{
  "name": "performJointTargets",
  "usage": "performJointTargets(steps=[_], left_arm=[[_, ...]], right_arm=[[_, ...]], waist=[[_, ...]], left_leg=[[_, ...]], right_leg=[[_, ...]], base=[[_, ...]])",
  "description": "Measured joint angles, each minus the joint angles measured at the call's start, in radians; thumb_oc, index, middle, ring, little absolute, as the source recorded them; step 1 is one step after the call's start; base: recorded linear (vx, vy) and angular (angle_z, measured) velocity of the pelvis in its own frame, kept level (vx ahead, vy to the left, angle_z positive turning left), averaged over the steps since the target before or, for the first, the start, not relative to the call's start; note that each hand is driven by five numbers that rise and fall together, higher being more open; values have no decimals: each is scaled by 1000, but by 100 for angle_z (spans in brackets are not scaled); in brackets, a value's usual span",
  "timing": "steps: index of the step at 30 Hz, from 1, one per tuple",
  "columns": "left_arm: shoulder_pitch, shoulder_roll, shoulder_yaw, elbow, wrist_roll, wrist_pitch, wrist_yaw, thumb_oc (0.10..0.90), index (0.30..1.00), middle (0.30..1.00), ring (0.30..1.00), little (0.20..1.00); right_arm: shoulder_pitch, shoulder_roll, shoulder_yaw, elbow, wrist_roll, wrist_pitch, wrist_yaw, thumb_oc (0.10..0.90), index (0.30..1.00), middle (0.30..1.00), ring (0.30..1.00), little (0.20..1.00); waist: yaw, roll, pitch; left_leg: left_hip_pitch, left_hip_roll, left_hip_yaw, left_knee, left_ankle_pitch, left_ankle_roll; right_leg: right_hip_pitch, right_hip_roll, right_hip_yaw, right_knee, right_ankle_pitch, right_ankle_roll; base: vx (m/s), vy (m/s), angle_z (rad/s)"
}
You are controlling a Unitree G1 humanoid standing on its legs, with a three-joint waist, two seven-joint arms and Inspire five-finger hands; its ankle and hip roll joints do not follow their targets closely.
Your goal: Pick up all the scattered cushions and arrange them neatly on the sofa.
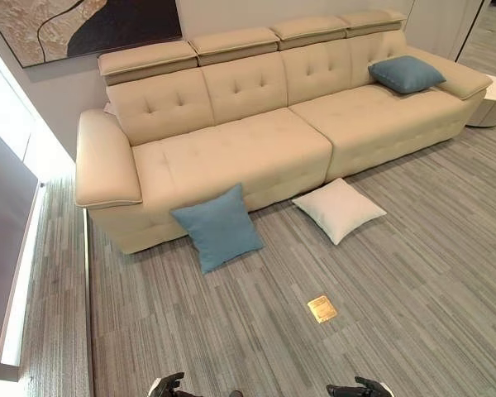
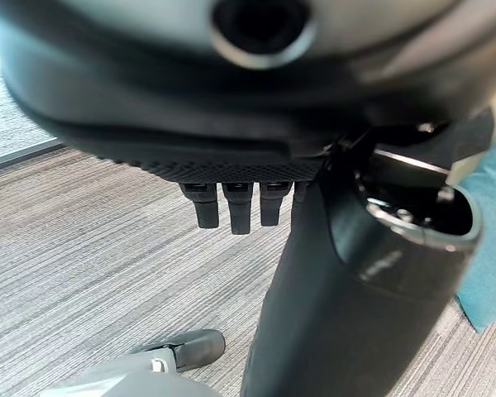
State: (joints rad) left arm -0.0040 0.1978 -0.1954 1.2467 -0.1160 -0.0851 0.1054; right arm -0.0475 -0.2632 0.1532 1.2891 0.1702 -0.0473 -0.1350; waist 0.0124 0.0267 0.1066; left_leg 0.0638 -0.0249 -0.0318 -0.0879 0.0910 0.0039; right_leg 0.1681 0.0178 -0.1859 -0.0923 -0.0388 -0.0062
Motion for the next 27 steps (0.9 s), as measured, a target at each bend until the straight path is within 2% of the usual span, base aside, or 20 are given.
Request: performJointTargets(steps=[19, 25, 27], left_arm=[[-6, 1, 0, -1, -1, 0, 19, 800, 900, 900, 900, 900], [-38, -3, -1, -1, -2, 0, 20, 800, 900, 900, 900, 900], [-56, -8, -2, -1, -3, 0, 19, 800, 900, 900, 900, 900]], right_arm=[[6, 10, 1, 2, -7, 0, 0, 800, 900, 900, 900, 900], [-5, 9, 17, 3, -8, 0, -2, 800, 900, 900, 900, 900], [-12, 8, 24, 11, -8, 1, -2, 800, 900, 900, 900, 900]], waist=[[0, -12, 20], [0, -8, 56], [-1, -10, 67]], left_leg=[[1, 8, -4, 1, 5, -7], [-32, 12, -38, 21, 18, -27], [-69, 7, -74, 41, 31, -47]], right_leg=[[3, 9, -1, -6, -1, 1], [-9, 16, -28, 0, 3, -6], [-24, 17, -58, 0, 6, -14]], base=[[-7, -44, 1], [-37, -57, 19], [14, -31, 37]])
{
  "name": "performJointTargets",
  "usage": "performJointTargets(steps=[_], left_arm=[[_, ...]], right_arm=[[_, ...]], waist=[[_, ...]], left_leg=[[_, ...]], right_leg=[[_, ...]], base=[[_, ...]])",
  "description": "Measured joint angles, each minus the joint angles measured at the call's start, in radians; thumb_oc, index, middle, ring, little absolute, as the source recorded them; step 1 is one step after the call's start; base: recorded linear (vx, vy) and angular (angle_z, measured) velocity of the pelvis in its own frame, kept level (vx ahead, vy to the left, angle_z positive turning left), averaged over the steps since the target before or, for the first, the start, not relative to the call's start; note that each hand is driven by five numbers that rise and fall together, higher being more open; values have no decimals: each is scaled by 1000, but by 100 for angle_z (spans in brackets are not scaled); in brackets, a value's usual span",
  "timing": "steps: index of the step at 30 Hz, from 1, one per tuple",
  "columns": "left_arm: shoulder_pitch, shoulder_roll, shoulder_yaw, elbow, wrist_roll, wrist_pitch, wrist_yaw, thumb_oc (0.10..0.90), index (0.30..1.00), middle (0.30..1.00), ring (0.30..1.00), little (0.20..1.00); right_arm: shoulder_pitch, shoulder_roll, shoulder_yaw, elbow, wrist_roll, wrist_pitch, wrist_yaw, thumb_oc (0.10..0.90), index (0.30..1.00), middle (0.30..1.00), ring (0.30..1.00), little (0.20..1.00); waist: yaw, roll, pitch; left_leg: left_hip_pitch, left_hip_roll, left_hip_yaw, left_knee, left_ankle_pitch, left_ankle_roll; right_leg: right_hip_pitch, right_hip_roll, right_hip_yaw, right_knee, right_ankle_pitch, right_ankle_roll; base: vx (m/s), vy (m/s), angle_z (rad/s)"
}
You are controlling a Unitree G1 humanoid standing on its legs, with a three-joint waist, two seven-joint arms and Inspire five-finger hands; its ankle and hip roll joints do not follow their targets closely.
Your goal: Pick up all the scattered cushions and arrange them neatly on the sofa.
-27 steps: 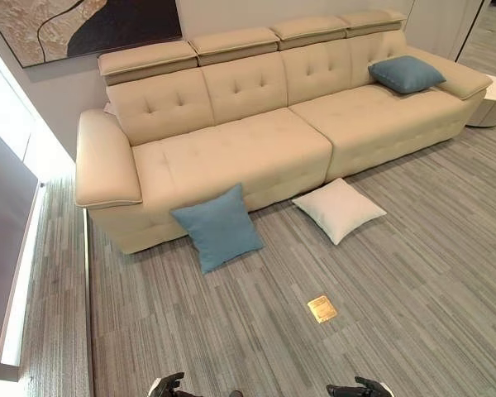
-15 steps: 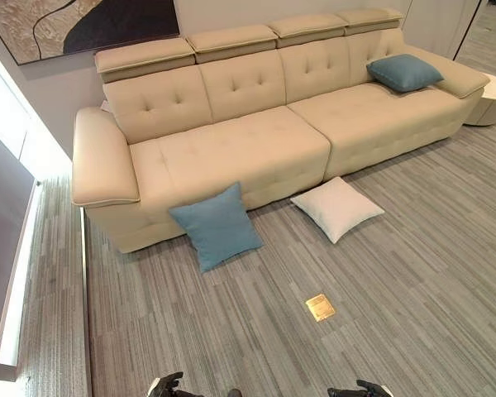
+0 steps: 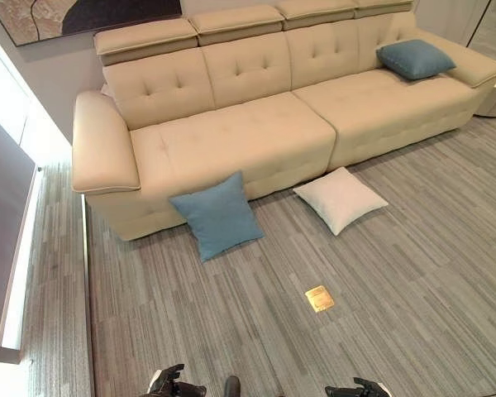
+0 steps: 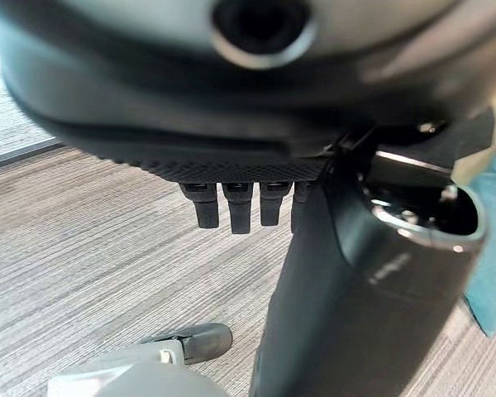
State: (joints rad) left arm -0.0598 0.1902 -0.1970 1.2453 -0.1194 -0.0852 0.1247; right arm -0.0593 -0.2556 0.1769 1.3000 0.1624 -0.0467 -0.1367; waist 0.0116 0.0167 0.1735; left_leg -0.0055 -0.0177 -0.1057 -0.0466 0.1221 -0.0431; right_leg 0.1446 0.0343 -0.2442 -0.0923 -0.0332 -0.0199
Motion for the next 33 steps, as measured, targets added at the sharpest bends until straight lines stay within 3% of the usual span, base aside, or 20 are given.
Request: performJointTargets(steps=[2, 6, 10, 12, 13, 14, 17, 19, 21, 22, 24, 25, 27, 31, 33], left_arm=[[0, 0, 2, 1, -6, -1, -1, 800, 900, 900, 900, 900], [-17, 0, 1, 2, -7, -2, -1, 800, 900, 900, 900, 900], [-29, 10, 4, 4, -6, -2, 1, 800, 900, 900, 900, 900], [-20, 11, 5, 5, -7, -2, 7, 800, 900, 900, 900, 900], [-16, 10, 5, 6, -7, -2, 7, 800, 900, 900, 900, 900], [-4, 12, 4, 8, -7, -2, 7, 800, 900, 900, 900, 900], [-5, 23, 4, 10, -7, -2, 6, 800, 900, 900, 900, 900], [-6, 25, 4, 10, -7, -1, 5, 800, 900, 900, 900, 900], [-11, 23, 5, 10, -7, 0, 3, 800, 900, 900, 900, 900], [-15, 23, 6, 11, -7, 1, 3, 800, 900, 900, 900, 900], [-22, 21, 3, 16, -7, 2, 3, 800, 900, 900, 900, 900], [-35, 28, 4, 36, -7, 2, 6, 800, 900, 900, 900, 900], [-35, 43, 5, 38, -7, 2, 9, 800, 900, 900, 900, 900], [-30, 50, 5, 48, -6, 3, 18, 800, 900, 900, 900, 900], [-29, 49, 4, 48, -3, 3, 17, 800, 900, 900, 900, 900]], right_arm=[[-14, -1, 11, 17, -1, 0, 0, 800, 900, 900, 900, 900], [-15, -3, 10, 21, -1, -2, -8, 800, 900, 900, 900, 900], [-9, 1, 11, 19, -1, -1, -19, 800, 900, 900, 900, 900], [-9, -7, 10, 19, -1, -1, -21, 800, 900, 900, 900, 900], [-9, -9, 10, 20, -1, -1, -21, 800, 900, 900, 900, 900], [-11, 0, 11, 20, -2, -1, -20, 800, 900, 900, 900, 900], [-23, 34, 11, 22, -8, -1, -19, 800, 900, 900, 900, 900], [-34, 42, 11, 17, -14, -4, -19, 800, 900, 900, 900, 900], [-48, 42, 12, 16, -32, -6, -18, 800, 900, 900, 900, 900], [-57, 42, 13, 15, -34, -6, -18, 800, 900, 900, 900, 900], [-79, 31, 35, 2, -40, -4, -18, 800, 900, 900, 900, 900], [-65, 37, 34, -21, -41, -1, -17, 800, 900, 900, 900, 900], [-51, 48, 36, -22, -41, 2, -16, 800, 900, 900, 900, 900], [-51, 49, 36, -24, -40, 1, -16, 800, 900, 900, 900, 900], [-51, 49, 43, -62, -40, -1, -15, 800, 900, 900, 900, 900]], waist=[[13, -6, 5], [14, -13, 9], [12, -42, 22], [14, -39, 17], [13, -23, 9], [20, -28, 8], [35, -59, -4], [44, -63, -6], [59, -57, -9], [60, -54, -8], [59, -34, 7], [54, -48, 7], [53, -68, 11], [37, -73, 25], [19, -70, 36]], left_leg=[[-8, 0, -13, -2, 10, -15], [-46, -15, -13, 40, 2, -22], [-75, -4, 75, 83, -31, -15], [-56, 24, 94, 67, -30, -17], [-44, 33, 87, 50, -35, -13], [-14, 23, 89, 17, -34, 11], [-8, -7, 97, 8, -42, 25], [-7, -19, 100, 8, -47, 31], [4, -26, 112, 7, -60, 60], [3, -37, 115, 12, -70, 74], [-7, -17, 122, 37, -78, 93], [6, -31, 109, 43, -92, 113], [25, -53, 90, 38, -116, 145], [63, -48, 72, 9, -112, 157], [75, -39, 60, -3, -117, 153]], right_leg=[[-2, -1, -22, 0, 13, -22], [-4, -11, -68, 0, 15, -28], [1, -47, -114, 1, 8, -37], [2, -60, -112, 7, 3, -4], [4, -59, -110, 9, 1, 6], [1, -73, -105, 28, -4, 23], [-16, -110, -95, 49, -18, 59], [-20, -124, -80, 64, -24, 72], [-63, -146, -67, 165, -59, 91], [-107, -162, -46, 257, -73, 107], [-223, -195, -24, 489, -97, 130], [-278, -231, -15, 604, -124, 151], [-309, -250, 13, 647, -130, 151], [-350, -208, 28, 521, -129, 129], [-377, -174, 28, 388, -75, 102]], base=[[16, -13, 17], [17, 26, 28], [64, 77, 40], [122, 144, 13], [102, 160, 2], [105, 193, -4], [106, 198, -7], [108, 253, -12], [49, 221, -18], [33, 205, -17], [121, 186, -5], [161, 115, 16], [135, 44, 13], [196, -9, 13], [282, -56, 20]])
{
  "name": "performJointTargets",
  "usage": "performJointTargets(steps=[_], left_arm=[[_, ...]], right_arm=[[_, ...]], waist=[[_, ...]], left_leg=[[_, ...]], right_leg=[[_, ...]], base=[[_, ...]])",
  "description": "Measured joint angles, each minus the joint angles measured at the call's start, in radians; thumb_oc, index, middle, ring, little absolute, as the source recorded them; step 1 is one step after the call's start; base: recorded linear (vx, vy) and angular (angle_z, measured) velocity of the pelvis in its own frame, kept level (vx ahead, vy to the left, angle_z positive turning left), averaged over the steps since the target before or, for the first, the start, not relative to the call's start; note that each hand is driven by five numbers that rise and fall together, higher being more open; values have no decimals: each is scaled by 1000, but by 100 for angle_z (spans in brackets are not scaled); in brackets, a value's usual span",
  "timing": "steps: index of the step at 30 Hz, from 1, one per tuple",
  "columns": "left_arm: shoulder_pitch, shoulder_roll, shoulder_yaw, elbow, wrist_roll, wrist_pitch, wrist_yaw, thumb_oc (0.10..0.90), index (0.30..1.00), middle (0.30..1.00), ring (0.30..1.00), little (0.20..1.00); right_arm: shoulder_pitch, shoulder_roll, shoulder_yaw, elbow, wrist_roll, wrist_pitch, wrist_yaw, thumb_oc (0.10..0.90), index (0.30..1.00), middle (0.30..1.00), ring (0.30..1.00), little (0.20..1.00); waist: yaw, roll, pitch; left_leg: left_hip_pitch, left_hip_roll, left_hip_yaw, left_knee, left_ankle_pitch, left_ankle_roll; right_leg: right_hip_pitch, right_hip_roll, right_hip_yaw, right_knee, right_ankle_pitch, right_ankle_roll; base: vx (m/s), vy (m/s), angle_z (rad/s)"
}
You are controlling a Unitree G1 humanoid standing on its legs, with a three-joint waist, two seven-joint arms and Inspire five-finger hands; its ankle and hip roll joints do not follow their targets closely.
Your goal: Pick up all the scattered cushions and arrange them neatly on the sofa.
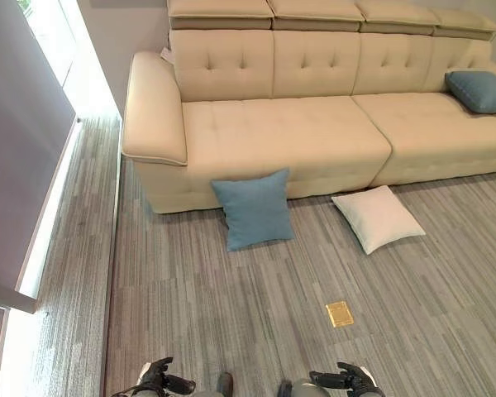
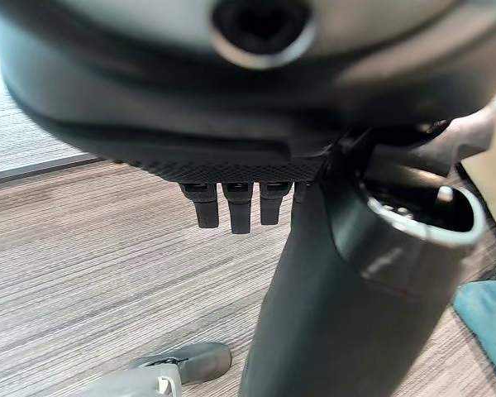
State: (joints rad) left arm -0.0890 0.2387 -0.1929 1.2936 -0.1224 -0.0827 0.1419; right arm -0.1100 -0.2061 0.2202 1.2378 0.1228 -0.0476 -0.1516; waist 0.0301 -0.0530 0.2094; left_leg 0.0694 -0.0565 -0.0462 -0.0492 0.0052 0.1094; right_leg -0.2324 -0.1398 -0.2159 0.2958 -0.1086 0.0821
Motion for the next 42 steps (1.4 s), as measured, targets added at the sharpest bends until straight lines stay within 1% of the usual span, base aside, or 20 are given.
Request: performJointTargets(steps=[2, 3, 5, 6, 8, 10, 12, 15, 18, 19, 21, 24, 27, 28, 29, 32, 34, 37, 39, 42], left_arm=[[-4, -4, 1, 1, 6, 1, 1, 800, 900, 900, 900, 900], [0, -6, -2, 3, 6, 1, -2, 800, 900, 900, 900, 900], [9, -12, -2, 2, 7, 0, -1, 800, 900, 900, 900, 900], [16, -24, -2, 0, 7, 0, -2, 800, 900, 900, 900, 900], [28, -32, -1, 0, 7, 0, -2, 800, 900, 900, 900, 900], [29, -36, 0, 0, 7, -1, -3, 800, 900, 900, 900, 900], [9, -22, 9, -6, 4, -4, -9, 800, 900, 900, 900, 900], [-20, -23, 16, -9, -3, -19, -1, 800, 900, 900, 900, 900], [-54, -13, 9, -18, -4, -21, -5, 800, 900, 900, 900, 900], [-60, -9, 8, -16, -3, -20, -4, 800, 900, 900, 900, 900], [-69, -4, 9, -18, -3, -21, -6, 800, 900, 900, 900, 900], [-68, -8, 11, -17, -5, -22, -5, 800, 900, 900, 900, 900], [-69, -19, 9, -17, -4, -24, -7, 800, 900, 900, 900, 900], [-51, -29, 9, -15, -4, -23, -6, 800, 900, 900, 900, 900], [-50, -26, 9, -7, -2, -22, -10, 800, 900, 900, 900, 900], [-51, -24, 6, -6, 7, -20, -11, 800, 900, 900, 900, 900], [-32, -27, -4, 0, 7, -10, -13, 800, 900, 900, 900, 900], [-35, 3, -39, -4, 7, -5, -9, 800, 900, 900, 900, 900], [-33, 5, -41, -5, 7, -2, -4, 800, 900, 900, 900, 900], [-18, 9, -39, -1, 7, 1, -1, 800, 900, 900, 900, 900]], right_arm=[[-17, 0, 6, -5, 0, -1, 3, 800, 900, 900, 900, 900], [-19, 2, 7, -8, 1, -5, 10, 800, 900, 900, 900, 900], [-5, 4, 7, -6, 0, -7, 16, 800, 900, 900, 900, 900], [0, -6, 7, 0, 0, -6, 16, 800, 900, 900, 900, 900], [4, -14, 6, 5, 0, -5, 16, 800, 900, 900, 900, 900], [-6, -16, 2, 3, 1, -6, 16, 800, 900, 900, 900, 900], [18, -20, 8, 4, 14, -11, 14, 800, 900, 900, 900, 900], [4, -32, 9, 4, 20, -11, 13, 800, 900, 900, 900, 900], [-12, -25, 10, 12, 37, -9, 14, 800, 900, 900, 900, 900], [-21, -22, 9, 11, 41, -10, 14, 800, 900, 900, 900, 900], [-23, -23, 9, 12, 41, -9, 13, 800, 900, 900, 900, 900], [-9, -28, 9, 15, 41, -8, 13, 800, 900, 900, 900, 900], [-1, -33, 7, 15, 41, -6, 12, 800, 900, 900, 900, 900], [6, -38, 9, 14, 41, -8, 13, 800, 900, 900, 900, 900], [8, -29, 9, 20, 41, -8, 10, 800, 900, 900, 900, 900], [6, -21, 5, 31, 39, -9, 13, 800, 900, 900, 900, 900], [2, -17, 7, 10, 37, -7, 16, 800, 900, 900, 900, 900], [17, 5, 9, 3, 35, -7, 17, 800, 900, 900, 900, 900], [8, 5, 8, 1, 34, -7, 18, 800, 900, 900, 900, 900], [0, 5, 8, -9, 32, -9, 17, 800, 900, 900, 900, 900]], waist=[[-20, 3, 10], [-37, 3, 14], [-40, -14, 10], [-43, 15, 0], [-42, 45, -19], [-43, 42, -21], [-22, -4, -30], [6, -17, -20], [9, -35, 0], [4, -42, 3], [3, -48, 32], [5, -37, 37], [9, -14, 36], [8, 17, 20], [4, 5, 18], [6, -7, 4], [8, 29, 1], [9, 5, -9], [9, 9, -6], [4, 6, -4]], left_leg=[[7, 16, -25, 0, -15, -10], [20, 21, -45, -2, -14, -36], [64, 9, -62, -11, -43, -60], [95, 40, -79, -10, -69, -76], [95, 78, -82, 17, -93, -111], [76, 90, -97, 119, -106, -139], [-69, 52, -92, 446, -133, -212], [-201, 62, -69, 685, -97, -254], [-269, 71, -5, 668, -111, -232], [-258, 65, 15, 567, -129, -204], [-260, 55, 43, 370, -107, -198], [-270, 54, 59, 177, -3, -205], [-267, 65, 64, 94, 50, -193], [-256, 73, 57, 90, 130, -174], [-235, 61, 59, 85, 150, -119], [-170, 12, 74, 38, 118, -74], [-123, 27, 87, 6, 111, -60], [-76, -11, 81, 4, 76, -29], [-52, -13, 87, -5, 68, -17], [-8, -11, 86, -25, 51, -21]], right_leg=[[-30, 46, 38, -78, 54, 11], [-24, 59, 28, -164, 107, 19], [2, 46, 25, -185, 184, -25], [35, 76, 18, -183, 194, -73], [75, 115, 1, -220, 188, -81], [148, 135, -19, -285, 183, -88], [204, 131, -24, -348, 203, -137], [224, 141, -26, -358, 168, -181], [250, 146, -27, -372, 152, -197], [264, 146, -23, -392, 132, -189], [293, 145, -33, -389, 124, -164], [331, 154, -41, -388, 105, -151], [373, 165, -24, -388, 68, -132], [395, 182, -5, -388, 50, -111], [411, 166, 3, -388, 39, -100], [391, 106, 37, -281, -11, -41], [271, 73, 43, 16, -82, 21], [139, -8, 57, 267, -117, 70], [101, -33, 49, 277, -118, 68], [75, -48, 50, 89, -96, 51]], base=[[179, -51, 33], [218, -84, 51], [302, -123, 41], [294, -142, 27], [273, -169, 20], [183, -167, 31], [109, -165, 11], [103, -103, -1], [275, -28, 9], [234, 36, 0], [223, 61, 5], [231, 102, -2], [203, 118, -17], [212, 182, -35], [286, 260, -31], [173, 219, -29], [84, 106, -23], [153, 76, 13], [196, -21, -3], [180, -71, -6]])
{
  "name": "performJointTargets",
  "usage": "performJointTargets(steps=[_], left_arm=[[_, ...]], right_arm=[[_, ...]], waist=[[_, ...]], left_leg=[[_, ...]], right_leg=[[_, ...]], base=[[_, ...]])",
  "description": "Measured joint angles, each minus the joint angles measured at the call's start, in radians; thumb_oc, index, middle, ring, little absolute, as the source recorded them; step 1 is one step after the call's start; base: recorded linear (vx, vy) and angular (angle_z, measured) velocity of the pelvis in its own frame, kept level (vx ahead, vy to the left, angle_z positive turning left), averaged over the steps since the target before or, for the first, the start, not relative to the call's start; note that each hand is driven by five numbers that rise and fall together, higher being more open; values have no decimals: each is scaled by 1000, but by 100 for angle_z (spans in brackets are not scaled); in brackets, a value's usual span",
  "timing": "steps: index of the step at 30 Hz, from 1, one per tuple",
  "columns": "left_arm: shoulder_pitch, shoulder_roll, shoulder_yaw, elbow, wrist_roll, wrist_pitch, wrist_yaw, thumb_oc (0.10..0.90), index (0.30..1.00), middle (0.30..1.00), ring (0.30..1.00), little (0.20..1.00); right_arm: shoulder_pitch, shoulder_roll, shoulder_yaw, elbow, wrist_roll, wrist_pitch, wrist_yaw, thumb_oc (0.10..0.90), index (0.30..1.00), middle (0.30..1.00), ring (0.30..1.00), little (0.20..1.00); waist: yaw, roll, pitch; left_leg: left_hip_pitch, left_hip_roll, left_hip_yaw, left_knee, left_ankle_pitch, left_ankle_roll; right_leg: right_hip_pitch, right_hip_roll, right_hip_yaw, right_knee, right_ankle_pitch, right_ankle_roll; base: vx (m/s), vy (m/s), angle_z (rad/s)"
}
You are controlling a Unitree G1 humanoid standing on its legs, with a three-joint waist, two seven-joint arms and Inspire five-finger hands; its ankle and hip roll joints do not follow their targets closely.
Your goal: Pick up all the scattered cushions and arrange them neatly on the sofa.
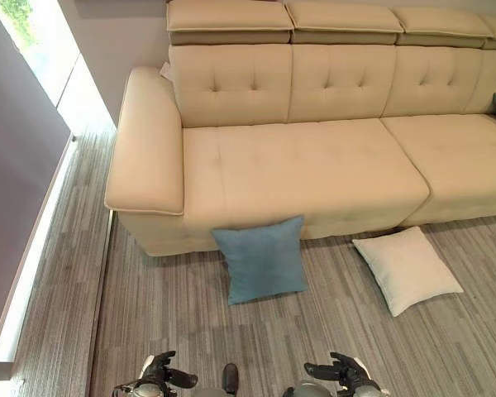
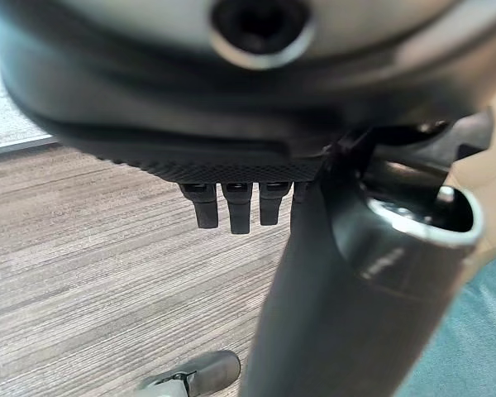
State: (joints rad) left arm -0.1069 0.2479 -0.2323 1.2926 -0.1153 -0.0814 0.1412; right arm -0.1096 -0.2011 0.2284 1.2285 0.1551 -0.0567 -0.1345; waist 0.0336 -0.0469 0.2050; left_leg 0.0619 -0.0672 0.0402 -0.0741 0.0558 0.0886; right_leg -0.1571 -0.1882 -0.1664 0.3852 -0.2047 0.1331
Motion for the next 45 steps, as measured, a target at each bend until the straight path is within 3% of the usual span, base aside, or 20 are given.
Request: performJointTargets(steps=[2, 5, 8, 10, 11, 13, 14, 16, 18, 24, 26, 29, 30, 31, 33, 38, 39, 40, 42, 45], left_arm=[[1, -2, 0, 2, 0, 1, 0, 800, 900, 900, 900, 900], [6, -6, 2, 3, 3, 0, 0, 800, 900, 900, 900, 900], [39, -17, 4, 3, 20, -1, 1, 800, 900, 900, 900, 900], [55, -30, 4, 3, 21, -1, -1, 800, 900, 900, 900, 900], [54, -30, 4, 1, 21, -2, -1, 800, 900, 900, 900, 900], [50, -29, 22, 0, 15, -11, 3, 800, 900, 900, 900, 900], [37, -16, 41, -5, 19, -22, 1, 800, 900, 900, 900, 900], [-1, -14, 47, 1, 16, -22, 3, 800, 900, 900, 900, 900], [-11, -12, 49, -6, 17, -23, 2, 800, 900, 900, 900, 900], [-24, -17, 41, -7, 17, -23, -2, 800, 900, 900, 900, 900], [-28, -15, 42, -9, 17, -23, -1, 800, 900, 900, 900, 900], [-15, -26, 39, -8, 18, -22, -2, 800, 900, 900, 900, 900], [-10, -31, 39, -6, 18, -22, -3, 800, 900, 900, 900, 900], [-5, -34, 37, -5, 19, -21, -3, 800, 900, 900, 900, 900], [-4, -34, 37, -8, 19, -21, -4, 800, 900, 900, 900, 900], [-1, -24, 37, -6, 19, -11, -6, 800, 900, 900, 900, 900], [-1, -14, 37, -4, 19, -5, -5, 800, 900, 900, 900, 900], [2, -12, 37, -5, 19, -5, -4, 800, 900, 900, 900, 900], [11, -1, 37, -6, 19, -4, -2, 800, 900, 900, 900, 900], [21, 1, 36, 4, 20, 0, -1, 800, 900, 900, 900, 900]], right_arm=[[-4, 0, 0, -1, -3, 1, 0, 800, 900, 900, 900, 900], [-3, -1, -1, 3, -19, 6, 0, 800, 900, 900, 900, 900], [12, -3, -1, 6, -19, 8, -1, 800, 900, 900, 900, 900], [22, -11, -2, 17, -21, 10, 0, 800, 900, 900, 900, 900], [28, -14, -2, 20, -22, 10, 0, 800, 900, 900, 900, 900], [23, -21, -4, 18, -22, 10, 0, 800, 900, 900, 900, 900], [21, -30, -1, 20, -21, 9, -1, 800, 900, 900, 900, 900], [9, -49, -3, 16, -18, -3, -3, 800, 900, 900, 900, 900], [-3, -54, 1, 20, -13, -1, -3, 800, 900, 900, 900, 900], [19, -53, 0, 24, -8, 5, -2, 800, 900, 900, 900, 900], [29, -53, -2, 25, 7, 11, -2, 800, 900, 900, 900, 900], [47, -58, -3, 24, 8, 11, -4, 800, 900, 900, 900, 900], [52, -59, -3, 25, 7, 11, -4, 800, 900, 900, 900, 900], [56, -54, -3, 24, 7, 10, -4, 800, 900, 900, 900, 900], [62, -48, -2, 25, 3, 10, -1, 800, 900, 900, 900, 900], [23, -39, -1, 20, -19, 9, 1, 800, 900, 900, 900, 900], [16, -35, -1, 20, -21, 8, 0, 800, 900, 900, 900, 900], [18, -34, 0, 20, -22, 8, 0, 800, 900, 900, 900, 900], [16, -29, 0, 16, -22, 7, 0, 800, 900, 900, 900, 900], [16, -22, 1, 12, -22, 6, 1, 800, 900, 900, 900, 900]], waist=[[0, -2, 0], [-22, -12, 2], [-26, -16, -3], [-28, 19, -22], [-25, 19, -27], [-16, 5, -28], [-5, -12, -24], [3, -20, -11], [2, -21, -6], [-18, -33, 18], [-20, -28, 29], [-22, 1, 27], [-21, 9, 23], [-22, 15, 17], [-21, 14, 16], [-19, 26, 14], [-20, 22, 14], [-20, 20, 11], [-19, 11, 5], [-21, 8, 5]], left_leg=[[9, 7, -2, -3, -11, -8], [21, 17, -25, -4, -39, -20], [66, 31, -51, 0, -75, -63], [66, 90, -85, 29, -99, -100], [63, 103, -96, 56, -109, -114], [-9, 109, -109, 207, -115, -137], [-66, 96, -101, 321, -118, -157], [-190, 98, -90, 561, -107, -194], [-227, 113, -57, 582, -106, -198], [-224, 101, 17, 243, -69, -184], [-225, 112, 67, 169, -23, -179], [-184, 106, 74, 115, -2, -163], [-174, 103, 62, 110, 19, -149], [-152, 94, 63, 99, 51, -91], [-130, 68, 66, 84, 43, -74], [-72, 46, 70, 51, 19, -38], [-47, 40, 53, 49, 7, -22], [-42, 36, 46, 50, 4, -17], [-29, 31, 26, 35, -10, 3], [-13, 35, -8, 12, -5, 2]], right_leg=[[-31, 13, 8, -68, 25, -15], [-71, 44, 30, -255, 173, -10], [-24, 53, 3, -298, 320, -51], [30, 105, -36, -334, 311, -82], [48, 116, -54, -358, 307, -88], [93, 130, -81, -407, 301, -108], [112, 129, -79, -425, 326, -158], [131, 131, -86, -443, 305, -178], [170, 142, -104, -473, 302, -196], [200, 164, -141, -485, 255, -196], [213, 177, -153, -485, 239, -190], [259, 193, -149, -473, 216, -165], [267, 197, -143, -470, 211, -157], [267, 188, -130, -446, 191, -137], [261, 156, -127, -404, 166, -118], [151, 84, -100, -83, 60, -47], [86, 55, -71, 95, 36, -33], [70, 43, -62, 141, 17, -16], [32, 38, -13, 143, 6, -16], [13, 51, 12, -37, 18, -30]], base=[[296, -163, -3], [206, -138, 19], [268, -216, 19], [209, -253, 46], [116, -222, 63], [39, -155, 45], [103, -206, 26], [123, -156, 8], [176, -43, 7], [193, 29, 21], [197, 112, 14], [191, 150, -9], [153, 152, -18], [125, 162, -10], [97, 186, 0], [52, 127, 2], [99, 52, 29], [121, 23, 39], [127, -22, 26], [114, -59, 24]])
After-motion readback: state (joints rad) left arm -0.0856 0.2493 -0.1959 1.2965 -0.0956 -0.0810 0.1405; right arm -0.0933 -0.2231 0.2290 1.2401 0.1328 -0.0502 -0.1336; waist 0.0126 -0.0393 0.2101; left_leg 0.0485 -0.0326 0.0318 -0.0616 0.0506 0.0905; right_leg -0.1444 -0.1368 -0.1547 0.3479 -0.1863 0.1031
